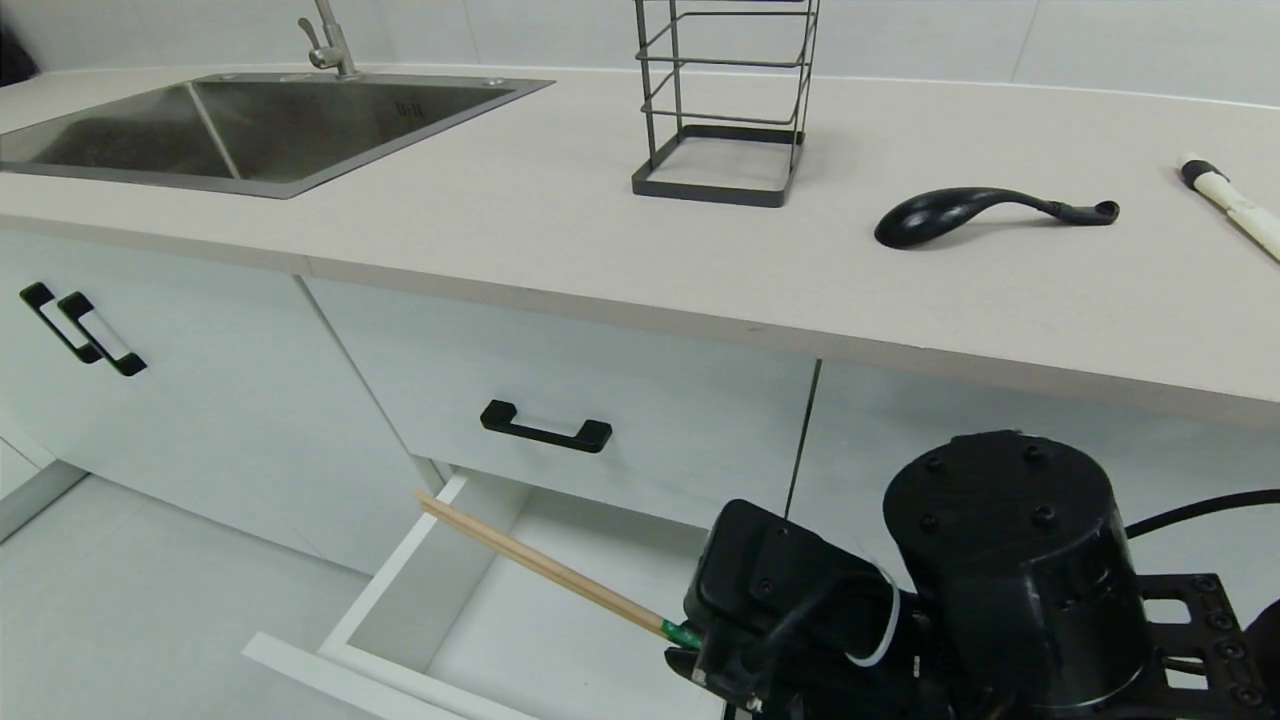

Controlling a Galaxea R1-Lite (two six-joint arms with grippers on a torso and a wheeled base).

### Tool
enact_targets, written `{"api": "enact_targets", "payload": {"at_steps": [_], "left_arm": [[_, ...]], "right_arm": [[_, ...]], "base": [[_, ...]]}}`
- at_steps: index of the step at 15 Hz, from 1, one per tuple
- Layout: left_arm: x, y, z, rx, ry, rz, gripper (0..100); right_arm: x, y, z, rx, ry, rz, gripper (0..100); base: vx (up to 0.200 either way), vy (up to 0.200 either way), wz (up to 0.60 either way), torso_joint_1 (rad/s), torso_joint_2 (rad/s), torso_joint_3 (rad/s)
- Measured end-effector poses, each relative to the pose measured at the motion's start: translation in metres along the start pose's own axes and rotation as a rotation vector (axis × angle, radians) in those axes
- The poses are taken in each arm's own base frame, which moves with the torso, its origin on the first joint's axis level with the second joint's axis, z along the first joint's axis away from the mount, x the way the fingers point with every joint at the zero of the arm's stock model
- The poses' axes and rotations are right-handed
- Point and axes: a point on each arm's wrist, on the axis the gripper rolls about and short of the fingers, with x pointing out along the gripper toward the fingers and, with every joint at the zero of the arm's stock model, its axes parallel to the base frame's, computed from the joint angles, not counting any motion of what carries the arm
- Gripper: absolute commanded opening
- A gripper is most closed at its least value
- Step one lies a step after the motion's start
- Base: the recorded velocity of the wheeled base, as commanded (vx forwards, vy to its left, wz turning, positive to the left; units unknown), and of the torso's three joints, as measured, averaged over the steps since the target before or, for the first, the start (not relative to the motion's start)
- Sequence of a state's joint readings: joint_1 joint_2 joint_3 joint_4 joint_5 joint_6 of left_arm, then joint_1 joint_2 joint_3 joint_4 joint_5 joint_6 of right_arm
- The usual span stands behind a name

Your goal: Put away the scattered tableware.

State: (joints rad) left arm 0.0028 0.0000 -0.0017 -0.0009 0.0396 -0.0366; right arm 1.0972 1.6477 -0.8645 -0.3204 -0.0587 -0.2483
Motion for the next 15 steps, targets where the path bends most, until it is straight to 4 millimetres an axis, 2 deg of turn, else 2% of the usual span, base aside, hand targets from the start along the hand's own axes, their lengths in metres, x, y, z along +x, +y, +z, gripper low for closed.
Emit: {"api": "enact_targets", "payload": {"at_steps": [7,13,15], "left_arm": [[0.000,0.000,0.000,0.000,0.001,0.000,100],[0.000,0.000,0.000,0.000,0.000,0.000,100],[0.000,0.000,0.000,0.000,0.000,0.000,100]], "right_arm": [[0.056,0.006,0.010,0.001,-0.006,-0.009,0],[0.091,0.008,0.006,0.005,0.038,-0.012,0],[0.100,0.008,0.003,0.021,0.102,-0.009,0]], "base": [[0.000,0.000,0.00,0.000,0.00,0.015],[0.000,0.000,0.00,0.000,0.00,0.000],[0.000,0.000,0.00,0.000,0.00,0.000]]}}
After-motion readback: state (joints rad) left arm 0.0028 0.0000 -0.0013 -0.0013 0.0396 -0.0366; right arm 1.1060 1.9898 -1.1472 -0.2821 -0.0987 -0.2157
